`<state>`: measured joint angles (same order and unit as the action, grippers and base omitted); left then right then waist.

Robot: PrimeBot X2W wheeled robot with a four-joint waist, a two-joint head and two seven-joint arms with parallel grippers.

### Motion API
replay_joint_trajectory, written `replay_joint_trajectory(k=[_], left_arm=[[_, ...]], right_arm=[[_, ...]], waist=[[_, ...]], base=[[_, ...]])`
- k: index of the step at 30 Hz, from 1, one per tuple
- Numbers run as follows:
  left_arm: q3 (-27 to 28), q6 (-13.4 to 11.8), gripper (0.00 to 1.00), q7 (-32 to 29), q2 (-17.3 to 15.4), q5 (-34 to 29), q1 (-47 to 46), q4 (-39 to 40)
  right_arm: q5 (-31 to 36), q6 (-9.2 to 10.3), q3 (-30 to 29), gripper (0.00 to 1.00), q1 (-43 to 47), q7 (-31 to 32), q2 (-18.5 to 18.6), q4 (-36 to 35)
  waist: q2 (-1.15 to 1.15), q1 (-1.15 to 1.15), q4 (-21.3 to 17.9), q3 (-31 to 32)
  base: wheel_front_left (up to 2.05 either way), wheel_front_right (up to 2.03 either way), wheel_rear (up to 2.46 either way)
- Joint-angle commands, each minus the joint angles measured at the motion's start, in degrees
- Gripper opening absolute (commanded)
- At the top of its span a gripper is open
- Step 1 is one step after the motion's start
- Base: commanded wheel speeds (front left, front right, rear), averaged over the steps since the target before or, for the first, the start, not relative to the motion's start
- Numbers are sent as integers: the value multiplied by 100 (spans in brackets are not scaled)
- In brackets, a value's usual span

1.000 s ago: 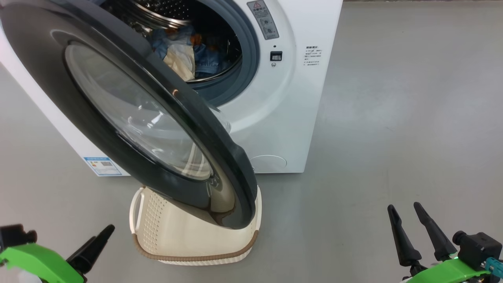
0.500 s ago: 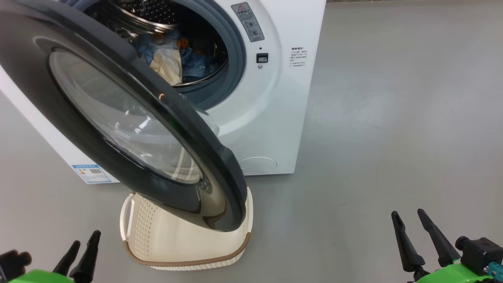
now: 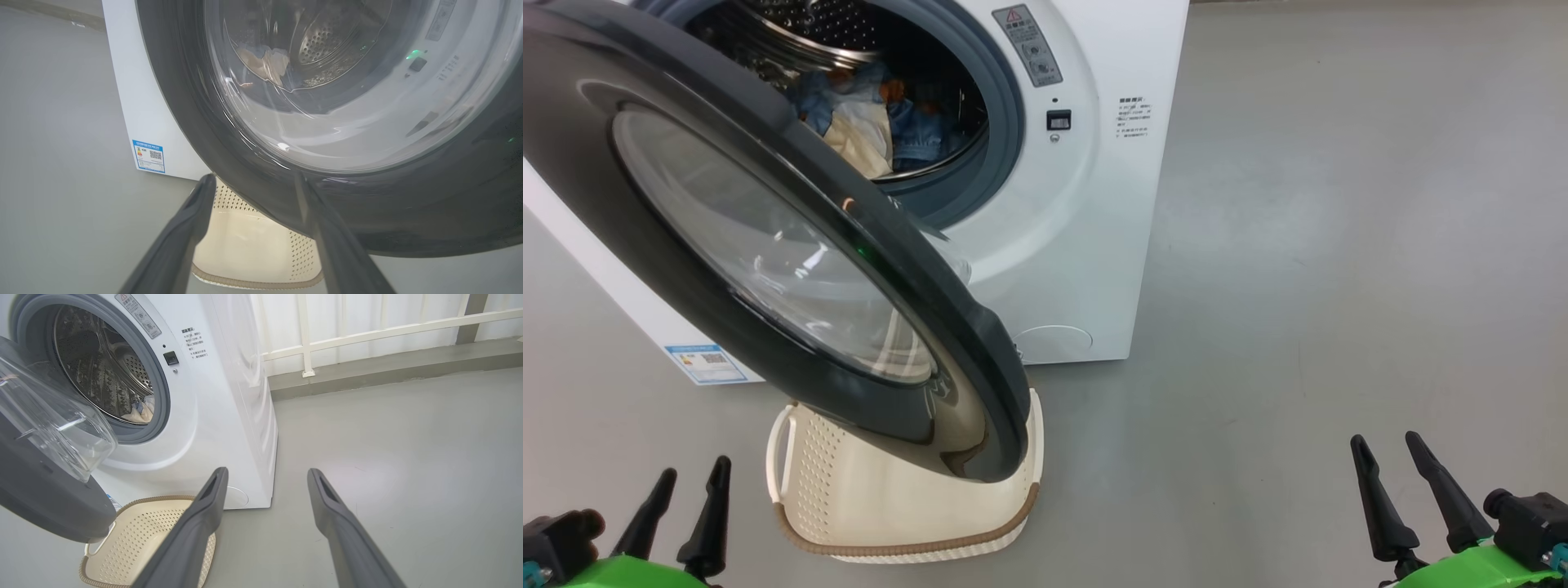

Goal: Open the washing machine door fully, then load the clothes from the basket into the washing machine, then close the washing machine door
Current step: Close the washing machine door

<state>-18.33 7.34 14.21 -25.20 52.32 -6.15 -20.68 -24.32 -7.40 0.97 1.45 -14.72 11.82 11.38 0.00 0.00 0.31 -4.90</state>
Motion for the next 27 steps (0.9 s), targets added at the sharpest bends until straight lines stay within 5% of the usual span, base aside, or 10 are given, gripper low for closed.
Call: replay_joint_trajectory(k=[1, 11, 27], left_arm=[[481, 14, 100, 77, -55, -379, -75, 193], [1491, 14, 100, 78, 731, -2184, 405, 810], [1900, 14, 100, 78, 1267, -2979, 699, 931]], right_arm=[[-25, -9, 85, 100, -28, -28, 122, -149], [-14, -9, 47, 100, -51, -28, 148, -164], [-3, -9, 61, 100, -23, -28, 160, -133]], waist=[[0, 0, -7, 4], [0, 0, -40, -4], [0, 0, -8, 37]], base=[[0, 0, 0], [0, 0, 0], [0, 0, 0]])
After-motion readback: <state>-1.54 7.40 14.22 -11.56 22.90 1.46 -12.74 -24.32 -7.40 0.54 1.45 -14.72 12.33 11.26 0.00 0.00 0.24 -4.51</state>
